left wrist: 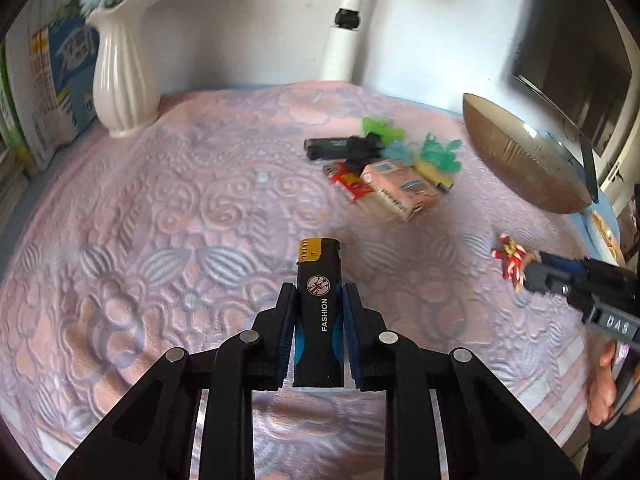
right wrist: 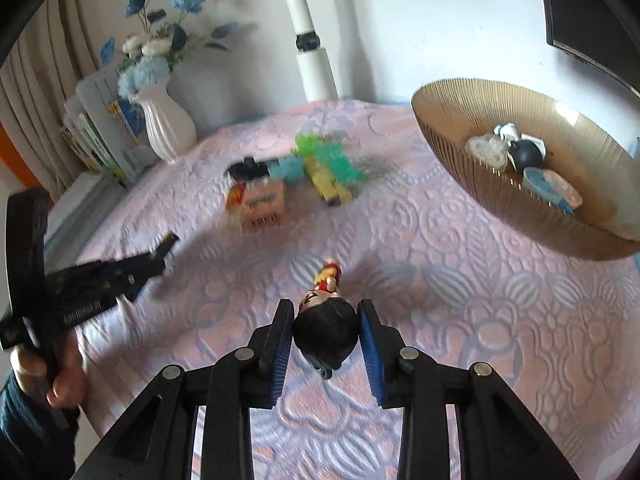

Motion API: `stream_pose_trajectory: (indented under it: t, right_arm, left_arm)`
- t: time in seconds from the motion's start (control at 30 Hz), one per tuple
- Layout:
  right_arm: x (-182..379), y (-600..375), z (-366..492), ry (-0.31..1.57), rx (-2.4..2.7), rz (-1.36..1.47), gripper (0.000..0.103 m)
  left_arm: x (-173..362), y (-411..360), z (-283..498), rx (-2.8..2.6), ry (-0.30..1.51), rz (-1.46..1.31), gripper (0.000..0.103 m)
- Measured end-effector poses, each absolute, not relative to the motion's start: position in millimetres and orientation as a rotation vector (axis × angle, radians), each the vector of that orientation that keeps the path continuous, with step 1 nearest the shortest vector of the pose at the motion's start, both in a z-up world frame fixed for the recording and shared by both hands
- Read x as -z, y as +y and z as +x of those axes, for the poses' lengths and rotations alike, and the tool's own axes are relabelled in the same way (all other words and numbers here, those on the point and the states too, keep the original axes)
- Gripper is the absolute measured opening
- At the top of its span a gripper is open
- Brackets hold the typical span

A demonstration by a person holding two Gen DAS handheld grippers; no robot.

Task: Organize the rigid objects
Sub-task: 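Carry the lighter and doll figurine over the bowl with both tools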

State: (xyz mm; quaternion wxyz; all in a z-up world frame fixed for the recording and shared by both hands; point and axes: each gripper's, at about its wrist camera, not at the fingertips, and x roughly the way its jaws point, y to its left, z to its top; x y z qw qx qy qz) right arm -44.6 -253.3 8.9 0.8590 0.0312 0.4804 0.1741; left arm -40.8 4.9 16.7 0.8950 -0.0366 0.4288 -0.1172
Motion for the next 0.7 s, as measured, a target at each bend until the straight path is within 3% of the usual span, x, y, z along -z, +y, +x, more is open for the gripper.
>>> stream_pose_trajectory:
  t: [0.17, 0.27, 0.57, 0.67, 0.7]
  right_arm:
    - [6.3, -259.1, -46.8, 1.055, -0.330, 0.068, 0.042]
    - [3.0, -263.0, -45.3, 1.053, -0.326, 0.083, 0.044]
    - [5.9, -247.5, -37.7, 1.074, -0.295, 0.040, 0.058]
    - [6.2, -236.0, -39.6, 1.065, -0.268, -0.034, 0.058]
    - [6.0, -233.6, -40.4, 1.062, -0.262, -0.053, 0.045]
  left_arm:
    - [-11.7, -2.7, -32.7, 0.245, 0.887, -0.028, 0.023]
    - [-11.2, -3.4, -31.6, 0.270, 0.884, -0.045, 0.034]
    - [-12.0, -16.2, -37.0, 0.183, 0.871, 0.049, 0.033]
    - [-12.2, -21.7, -38.0, 0.196, 0.864, 0.082, 0.020]
    - [-12.6, -24.3, -39.1, 0.193, 0.860, 0.097, 0.020]
